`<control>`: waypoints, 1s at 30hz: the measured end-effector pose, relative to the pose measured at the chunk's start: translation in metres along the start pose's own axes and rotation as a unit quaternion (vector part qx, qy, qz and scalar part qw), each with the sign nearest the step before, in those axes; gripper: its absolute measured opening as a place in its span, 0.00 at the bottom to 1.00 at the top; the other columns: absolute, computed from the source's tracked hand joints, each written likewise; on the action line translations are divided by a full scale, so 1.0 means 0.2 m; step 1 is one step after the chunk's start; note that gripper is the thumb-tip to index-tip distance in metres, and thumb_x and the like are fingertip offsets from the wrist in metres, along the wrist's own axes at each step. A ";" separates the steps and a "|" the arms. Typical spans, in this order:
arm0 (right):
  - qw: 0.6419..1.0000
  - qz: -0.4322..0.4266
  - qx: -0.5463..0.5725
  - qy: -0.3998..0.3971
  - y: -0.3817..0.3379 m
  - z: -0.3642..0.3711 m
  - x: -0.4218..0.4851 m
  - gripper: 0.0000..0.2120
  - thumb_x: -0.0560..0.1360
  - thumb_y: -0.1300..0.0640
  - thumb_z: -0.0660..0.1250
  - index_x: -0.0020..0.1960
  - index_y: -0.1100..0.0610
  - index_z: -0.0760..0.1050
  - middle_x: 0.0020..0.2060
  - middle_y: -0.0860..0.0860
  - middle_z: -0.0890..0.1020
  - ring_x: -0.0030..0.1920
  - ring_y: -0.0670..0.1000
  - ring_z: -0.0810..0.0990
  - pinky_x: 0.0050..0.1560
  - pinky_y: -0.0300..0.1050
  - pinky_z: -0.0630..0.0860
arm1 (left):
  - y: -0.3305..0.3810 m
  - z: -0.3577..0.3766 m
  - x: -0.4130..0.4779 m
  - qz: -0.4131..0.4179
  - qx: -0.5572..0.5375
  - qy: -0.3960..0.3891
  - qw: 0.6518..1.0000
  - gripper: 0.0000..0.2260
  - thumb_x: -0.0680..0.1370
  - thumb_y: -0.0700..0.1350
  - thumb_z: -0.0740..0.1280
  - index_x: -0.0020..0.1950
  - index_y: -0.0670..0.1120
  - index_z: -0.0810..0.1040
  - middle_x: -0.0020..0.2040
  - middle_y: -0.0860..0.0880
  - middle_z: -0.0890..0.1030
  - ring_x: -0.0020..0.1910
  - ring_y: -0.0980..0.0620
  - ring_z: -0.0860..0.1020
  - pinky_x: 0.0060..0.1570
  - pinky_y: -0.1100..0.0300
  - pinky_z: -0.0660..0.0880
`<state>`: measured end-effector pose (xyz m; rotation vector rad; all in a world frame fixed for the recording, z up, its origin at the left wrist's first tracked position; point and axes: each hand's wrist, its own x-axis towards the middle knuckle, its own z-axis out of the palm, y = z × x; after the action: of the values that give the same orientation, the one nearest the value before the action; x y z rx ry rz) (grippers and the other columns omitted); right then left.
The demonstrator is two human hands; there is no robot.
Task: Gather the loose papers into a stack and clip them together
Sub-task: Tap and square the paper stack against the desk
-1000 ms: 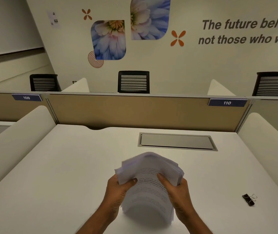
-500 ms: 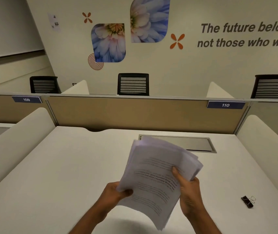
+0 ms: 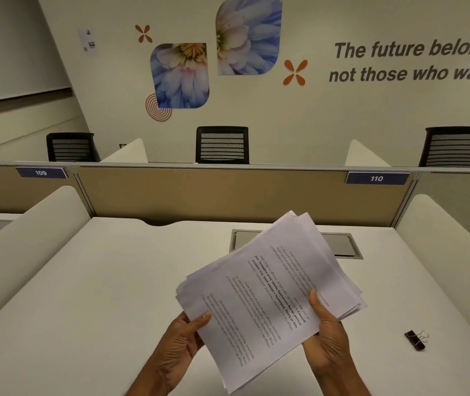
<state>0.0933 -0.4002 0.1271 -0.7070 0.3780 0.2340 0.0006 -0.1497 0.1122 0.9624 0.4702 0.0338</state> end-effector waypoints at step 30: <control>0.861 0.009 -0.485 -0.155 -0.05 -0.29 0.13 0.20 0.71 0.63 0.78 0.60 0.51 0.84 0.52 0.48 0.89 0.58 0.53 0.85 0.51 0.42 0.82 | -0.05 -0.19 0.05 0.047 0.248 0.061 0.966 0.40 0.47 0.54 0.87 0.57 0.44 0.85 0.51 0.46 0.89 0.54 0.44 0.84 0.51 0.54 0.79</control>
<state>0.1051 -0.4445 0.0833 -1.6356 -0.0809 0.5636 -0.0071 -0.1229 0.0809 1.4822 0.5586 0.0624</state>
